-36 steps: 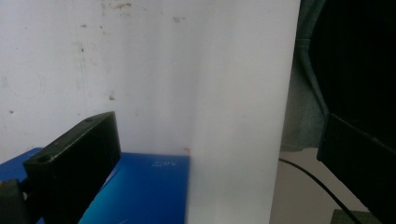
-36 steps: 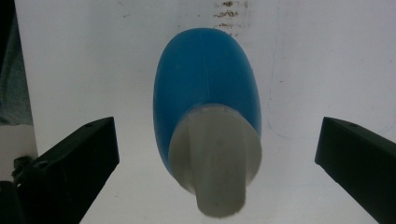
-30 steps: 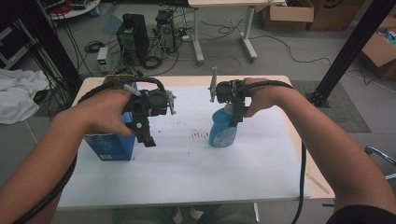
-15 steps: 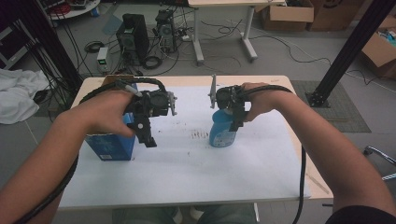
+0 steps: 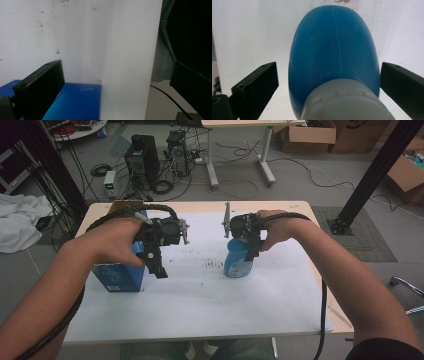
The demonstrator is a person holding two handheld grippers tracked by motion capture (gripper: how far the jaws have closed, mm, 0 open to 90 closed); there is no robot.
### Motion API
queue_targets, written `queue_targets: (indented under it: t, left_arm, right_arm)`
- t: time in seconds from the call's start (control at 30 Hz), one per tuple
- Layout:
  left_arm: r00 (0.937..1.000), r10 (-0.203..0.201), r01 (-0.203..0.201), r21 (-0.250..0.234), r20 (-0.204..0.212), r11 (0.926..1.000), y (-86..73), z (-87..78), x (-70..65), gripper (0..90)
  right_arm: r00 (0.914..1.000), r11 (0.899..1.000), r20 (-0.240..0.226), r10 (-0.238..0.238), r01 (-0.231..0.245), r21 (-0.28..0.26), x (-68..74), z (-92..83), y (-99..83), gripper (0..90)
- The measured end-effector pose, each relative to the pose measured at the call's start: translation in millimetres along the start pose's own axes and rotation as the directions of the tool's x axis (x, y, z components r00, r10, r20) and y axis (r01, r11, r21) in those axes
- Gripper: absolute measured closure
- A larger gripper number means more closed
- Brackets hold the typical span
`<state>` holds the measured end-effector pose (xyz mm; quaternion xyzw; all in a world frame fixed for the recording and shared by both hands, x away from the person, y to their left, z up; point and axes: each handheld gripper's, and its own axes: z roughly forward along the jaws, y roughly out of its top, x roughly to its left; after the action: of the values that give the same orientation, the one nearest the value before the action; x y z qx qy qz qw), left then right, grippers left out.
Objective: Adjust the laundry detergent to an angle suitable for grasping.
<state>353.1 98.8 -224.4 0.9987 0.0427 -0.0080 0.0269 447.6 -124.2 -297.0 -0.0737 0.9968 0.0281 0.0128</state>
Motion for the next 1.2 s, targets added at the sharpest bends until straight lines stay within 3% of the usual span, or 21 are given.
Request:
queue_targets:
  t: [0.37, 0.43, 0.83, 1.2]
  left_arm:
    - [1.0000, 0.000, 0.000, -0.001, 0.000, 1.0000, 0.2, 1.8, 0.6, 0.1]
    - [1.0000, 0.001, -0.001, 0.002, -0.001, 1.0000, 0.4, 1.4, 0.4, 0.1]
    - [1.0000, -0.003, 0.003, 0.001, -0.003, 1.0000, -0.5, 1.6, -0.1, 0.1]
    - [1.0000, -0.002, 0.002, 0.000, -0.004, 1.0000, -1.1, 1.8, -0.4, 0.1]
  right_arm:
    - [0.9998, 1.000, 0.020, -0.010, 0.011, -0.006, 0.6, 0.7, -0.4, 5.7]
    - [0.9998, 1.000, 0.014, -0.015, 0.015, -0.008, 0.8, -0.5, -0.7, 13.9]
    - [0.9997, 1.000, 0.005, -0.024, 0.024, 0.001, 1.5, -1.0, -0.3, 17.0]
    - [0.9986, 0.999, 0.027, -0.045, 0.045, -0.002, 3.2, -3.1, 1.1, 25.9]
